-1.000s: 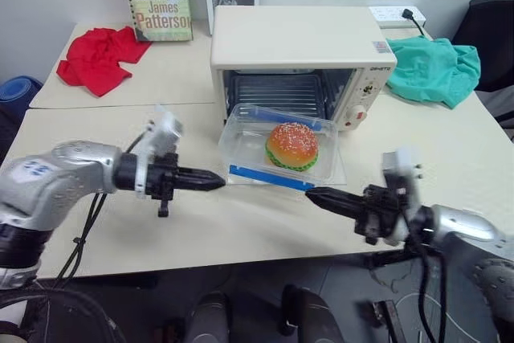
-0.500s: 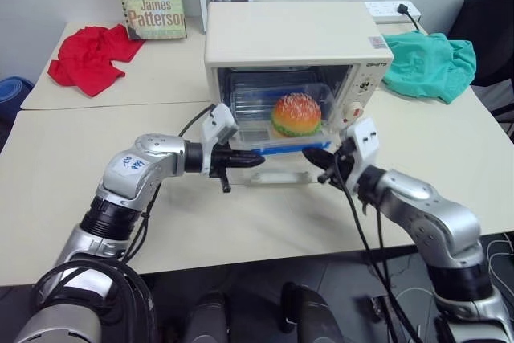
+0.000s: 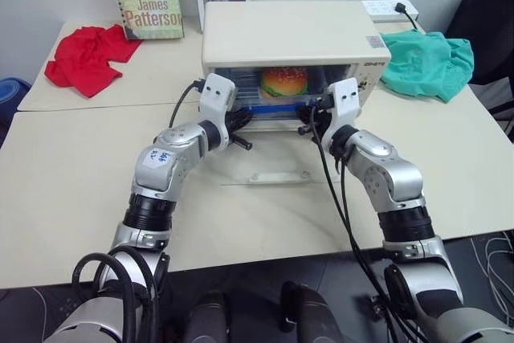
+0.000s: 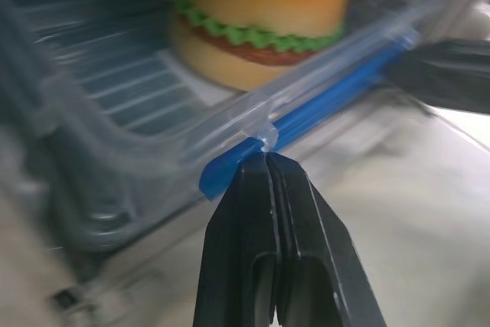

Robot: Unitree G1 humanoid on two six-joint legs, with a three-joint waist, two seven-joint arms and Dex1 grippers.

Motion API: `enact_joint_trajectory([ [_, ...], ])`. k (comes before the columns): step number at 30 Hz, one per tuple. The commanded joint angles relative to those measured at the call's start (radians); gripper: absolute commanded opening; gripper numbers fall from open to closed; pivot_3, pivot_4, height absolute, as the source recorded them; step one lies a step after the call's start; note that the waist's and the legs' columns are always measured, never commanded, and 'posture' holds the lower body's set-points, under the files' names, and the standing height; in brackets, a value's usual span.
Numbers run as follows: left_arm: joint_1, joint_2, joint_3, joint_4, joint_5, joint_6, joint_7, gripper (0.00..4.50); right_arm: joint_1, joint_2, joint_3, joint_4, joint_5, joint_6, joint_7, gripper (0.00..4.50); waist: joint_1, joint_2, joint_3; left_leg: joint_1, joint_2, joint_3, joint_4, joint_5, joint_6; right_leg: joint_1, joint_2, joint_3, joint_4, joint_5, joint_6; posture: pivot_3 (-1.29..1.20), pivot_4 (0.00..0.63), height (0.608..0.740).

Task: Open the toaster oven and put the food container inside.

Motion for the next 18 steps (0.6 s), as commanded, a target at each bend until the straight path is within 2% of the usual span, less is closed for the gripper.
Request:
enact_joint_trajectory([
  [1, 0.003, 0.028, 0.037, -0.09, -0.027, 0.044, -0.029, 0.03, 0.065, -0.041, -0.038, -0.18, 0.074, 0.052, 0.077, 0.0, -0.002, 0.0, 0.0, 0.0, 0.0, 0.0, 0.0, 0.0, 0.0, 0.0, 0.0, 0.0, 0.0, 0.0, 0.0, 0.0, 0.15, 0.74],
  [4, 0.045, 0.072, 0.088, -0.2, -0.095, 0.098, -0.089, 0.03, 0.157, -0.098, -0.073, -0.351, 0.171, 0.158, 0.123, 0.0, -0.005, 0.0, 0.0, 0.0, 0.0, 0.0, 0.0, 0.0, 0.0, 0.0, 0.0, 0.0, 0.0, 0.0, 0.0, 0.0, 0.15, 0.74],
  [7, 0.142, 0.216, 0.176, -0.363, -0.224, 0.146, -0.256, 0.63, 0.279, -0.171, -0.122, -0.515, 0.235, 0.257, 0.111, 0.0, -0.013, 0.0, 0.0, 0.0, 0.001, 0.0, 0.0, 0.0, 0.0, 0.0, 0.0, 0.0, 0.0, 0.0, 0.0, 0.0, 0.15, 0.74],
  [10, 0.238, 0.38, 0.233, -0.45, -0.27, 0.126, -0.389, 1.52, 0.406, -0.225, -0.197, -0.634, 0.325, 0.333, 0.117, 0.0, -0.016, 0.0, 0.0, 0.002, 0.002, 0.0, -0.001, -0.001, -0.002, 0.0, 0.0, -0.001, 0.002, -0.001, -0.002, 0.0, 0.15, 0.74],
  [13, 0.291, 0.495, 0.313, -0.463, -0.331, 0.114, -0.499, 2.46, 0.557, -0.254, -0.248, -0.702, 0.397, 0.376, 0.131, 0.0, -0.006, 0.0, 0.0, 0.002, 0.001, -0.001, -0.001, -0.002, 0.0, 0.0, 0.0, -0.001, 0.0, -0.002, -0.003, 0.0, 0.15, 0.74],
  [18, 0.321, 0.607, 0.375, -0.434, -0.371, 0.069, -0.614, 4.09, 0.664, -0.206, -0.178, -0.639, 0.299, 0.316, 0.077, 0.0, -0.003, 0.0, 0.0, 0.002, 0.001, -0.001, 0.0, -0.004, 0.003, 0.001, 0.0, 0.0, -0.003, -0.001, -0.003, 0.0, 0.15, 0.74],
])
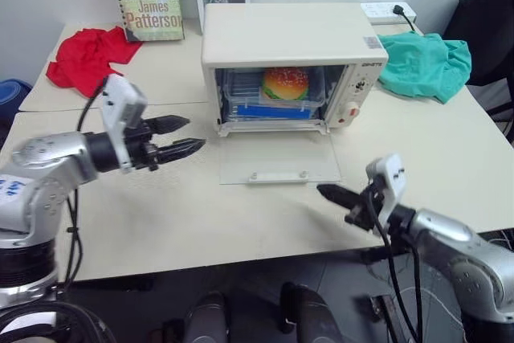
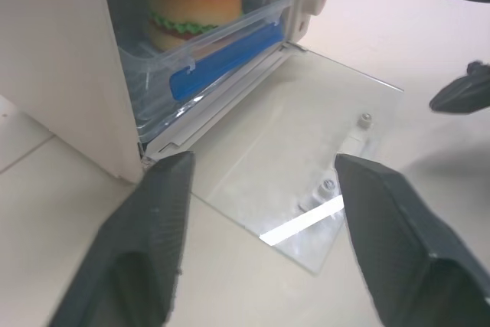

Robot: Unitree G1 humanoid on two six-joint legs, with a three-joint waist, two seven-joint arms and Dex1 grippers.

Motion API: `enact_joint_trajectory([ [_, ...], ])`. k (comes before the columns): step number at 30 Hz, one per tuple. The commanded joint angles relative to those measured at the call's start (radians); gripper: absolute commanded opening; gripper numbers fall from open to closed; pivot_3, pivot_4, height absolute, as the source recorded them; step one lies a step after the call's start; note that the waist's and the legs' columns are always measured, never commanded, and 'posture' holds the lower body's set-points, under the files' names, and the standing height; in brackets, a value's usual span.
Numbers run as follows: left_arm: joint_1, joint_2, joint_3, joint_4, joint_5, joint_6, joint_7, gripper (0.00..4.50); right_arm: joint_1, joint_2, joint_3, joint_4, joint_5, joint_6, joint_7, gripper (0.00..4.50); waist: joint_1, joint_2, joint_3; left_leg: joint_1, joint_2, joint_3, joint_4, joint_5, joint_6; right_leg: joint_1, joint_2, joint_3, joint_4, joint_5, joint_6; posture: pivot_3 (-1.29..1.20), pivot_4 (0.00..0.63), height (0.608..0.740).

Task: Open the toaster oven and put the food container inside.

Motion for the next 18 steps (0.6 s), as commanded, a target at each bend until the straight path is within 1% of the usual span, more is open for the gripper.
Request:
enact_joint_trajectory([
  [1, -0.001, 0.039, 0.041, -0.004, -0.035, -0.046, -0.061, 4.45, 0.003, 0.037, 0.032, 0.046, -0.064, -0.059, -0.04, 0.0, -0.003, 0.0, 0.0, 0.0, 0.0, 0.0, 0.0, 0.0, 0.0, 0.0, 0.0, 0.0, 0.0, 0.0, 0.0, 0.0, 0.15, 0.74],
  [6, -0.025, 0.079, 0.012, 0.02, 0.023, -0.122, -0.064, 4.48, -0.096, 0.169, 0.059, 0.26, -0.164, -0.207, -0.084, 0.0, -0.007, 0.0, 0.0, 0.0, 0.0, 0.0, 0.0, 0.0, -0.001, 0.0, 0.0, 0.0, 0.001, 0.0, 0.0, 0.0, 0.15, 0.74],
  [8, -0.047, 0.081, -0.006, 0.028, 0.03, -0.133, -0.061, 4.48, -0.137, 0.192, 0.068, 0.309, -0.203, -0.25, -0.083, 0.0, -0.007, 0.001, 0.0, 0.0, 0.0, 0.0, -0.001, 0.001, -0.003, -0.001, 0.001, 0.0, 0.001, 0.0, 0.0, 0.0, 0.15, 0.74],
  [10, -0.06, 0.081, -0.02, 0.03, 0.03, -0.14, -0.065, 4.48, -0.171, 0.199, 0.056, 0.308, -0.193, -0.261, -0.07, 0.0, -0.007, 0.001, 0.0, 0.0, 0.0, 0.0, -0.001, 0.003, -0.005, -0.001, 0.001, 0.0, 0.001, 0.0, 0.0, 0.0, 0.15, 0.74],
  [12, -0.064, 0.082, -0.031, 0.034, 0.032, -0.144, -0.07, 4.48, -0.203, 0.195, 0.007, 0.258, -0.114, -0.218, -0.062, 0.0, -0.006, 0.001, 0.0, -0.001, 0.0, 0.001, -0.001, 0.003, -0.005, -0.001, 0.001, 0.0, 0.004, 0.0, 0.0, 0.0, 0.15, 0.74],
  [15, -0.055, 0.087, -0.034, 0.039, 0.035, -0.154, -0.078, 4.48, -0.263, 0.159, -0.108, 0.173, 0.083, -0.082, -0.102, 0.0, -0.005, 0.001, 0.0, -0.001, 0.0, 0.001, -0.001, 0.002, -0.005, -0.001, 0.001, 0.0, 0.004, 0.0, 0.0, 0.0, 0.15, 0.74],
  [17, -0.048, 0.089, -0.029, 0.043, 0.036, -0.16, -0.084, 4.5, -0.303, 0.077, -0.183, 0.136, 0.196, 0.014, -0.118, 0.39, -0.005, 0.001, 0.0, -0.001, 0.0, 0.001, 0.0, 0.002, -0.005, -0.001, 0.001, 0.0, 0.004, 0.0, 0.0, 0.0, 0.15, 0.74],
  [18, -0.047, 0.092, -0.032, 0.049, 0.045, -0.169, -0.087, 4.5, -0.312, 0.007, -0.216, 0.12, 0.238, 0.05, -0.09, 0.58, -0.004, 0.001, 0.0, -0.001, 0.0, 0.001, 0.0, 0.002, -0.005, -0.001, 0.001, 0.001, 0.004, 0.0, 0.0, 0.0, 0.15, 0.74],
])
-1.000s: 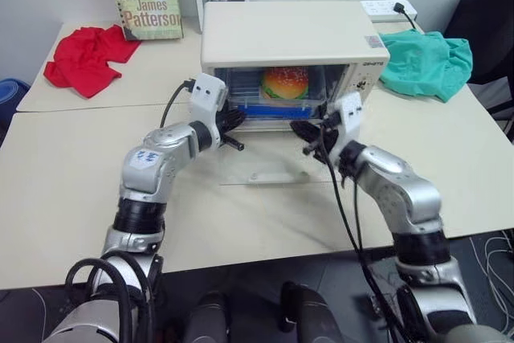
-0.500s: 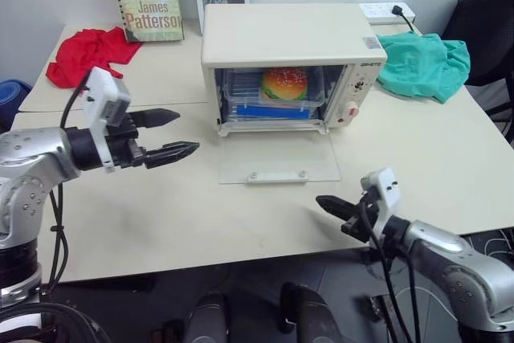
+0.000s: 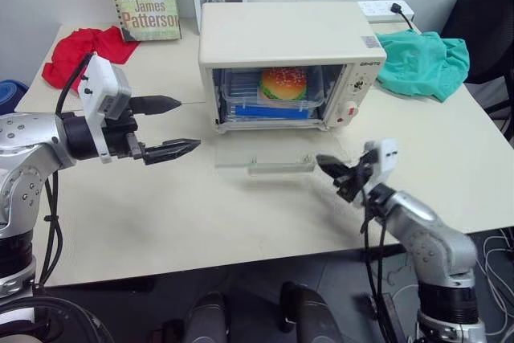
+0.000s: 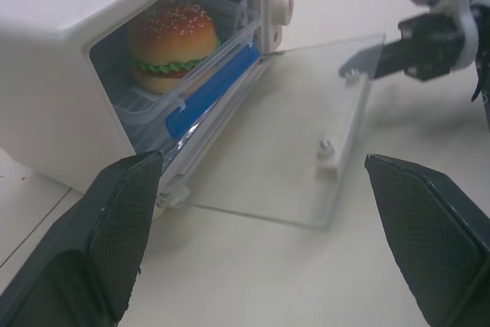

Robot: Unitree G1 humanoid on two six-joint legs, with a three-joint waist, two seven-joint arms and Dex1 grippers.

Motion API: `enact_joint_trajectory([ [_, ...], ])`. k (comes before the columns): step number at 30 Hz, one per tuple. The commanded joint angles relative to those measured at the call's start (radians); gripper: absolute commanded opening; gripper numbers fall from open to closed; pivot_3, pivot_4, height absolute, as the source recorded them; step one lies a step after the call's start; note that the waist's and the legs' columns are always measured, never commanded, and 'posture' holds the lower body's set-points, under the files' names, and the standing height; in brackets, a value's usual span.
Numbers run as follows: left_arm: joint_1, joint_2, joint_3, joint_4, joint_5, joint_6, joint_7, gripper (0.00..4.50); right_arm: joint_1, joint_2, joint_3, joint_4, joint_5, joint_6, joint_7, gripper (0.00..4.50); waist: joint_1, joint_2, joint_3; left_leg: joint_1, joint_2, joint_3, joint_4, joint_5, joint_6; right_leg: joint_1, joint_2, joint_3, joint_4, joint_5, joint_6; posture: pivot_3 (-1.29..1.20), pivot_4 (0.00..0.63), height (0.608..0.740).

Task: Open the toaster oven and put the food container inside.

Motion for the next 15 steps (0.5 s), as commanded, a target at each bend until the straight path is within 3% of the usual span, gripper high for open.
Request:
enact_joint_trajectory([
  [1, -0.001, 0.035, 0.01, 0.018, 0.026, -0.045, -0.015, 4.5, -0.039, -0.209, -0.157, -0.104, 0.185, 0.127, 0.063, 0.96, 0.003, 0.0, 0.0, 0.0, 0.0, 0.0, 0.0, 0.0, 0.0, 0.0, 0.0, 0.0, 0.0, 0.0, 0.0, 0.0, 0.15, 0.74],
  [4, -0.029, 0.045, -0.01, 0.058, 0.032, -0.063, -0.043, 4.5, -0.053, -0.4, -0.269, -0.072, 0.317, 0.2, 0.149, 1.93, 0.008, 0.0, 0.0, 0.0, 0.0, -0.001, -0.001, -0.003, 0.005, 0.0, 0.0, -0.001, -0.004, 0.0, 0.0, 0.0, 0.15, 0.74],
  [7, -0.057, 0.052, -0.023, 0.095, 0.029, -0.077, -0.079, 4.5, -0.063, -0.52, -0.356, -0.008, 0.427, 0.252, 0.188, 2.96, 0.008, 0.0, 0.0, 0.0, 0.0, 0.0, -0.001, -0.003, 0.005, 0.001, 0.0, -0.001, -0.005, 0.0, 0.0, 0.0, 0.15, 0.74],
  [11, -0.055, 0.066, 0.003, 0.103, -0.011, -0.058, -0.123, 4.5, -0.016, -0.629, -0.365, -0.006, 0.352, 0.218, 0.275, 4.31, 0.001, 0.0, 0.0, 0.001, 0.0, 0.001, -0.001, -0.003, 0.005, 0.001, 0.0, 0.0, -0.005, 0.0, 0.0, 0.0, 0.15, 0.74],
  [15, -0.056, 0.055, 0.035, 0.109, -0.04, -0.031, -0.106, 4.5, 0.019, -0.621, -0.343, 0.0, 0.29, 0.165, 0.294, 4.31, 0.002, 0.0, 0.0, 0.001, 0.0, 0.001, 0.0, -0.003, 0.005, 0.0, 0.0, 0.001, -0.005, 0.0, 0.001, 0.0, 0.15, 0.74],
])
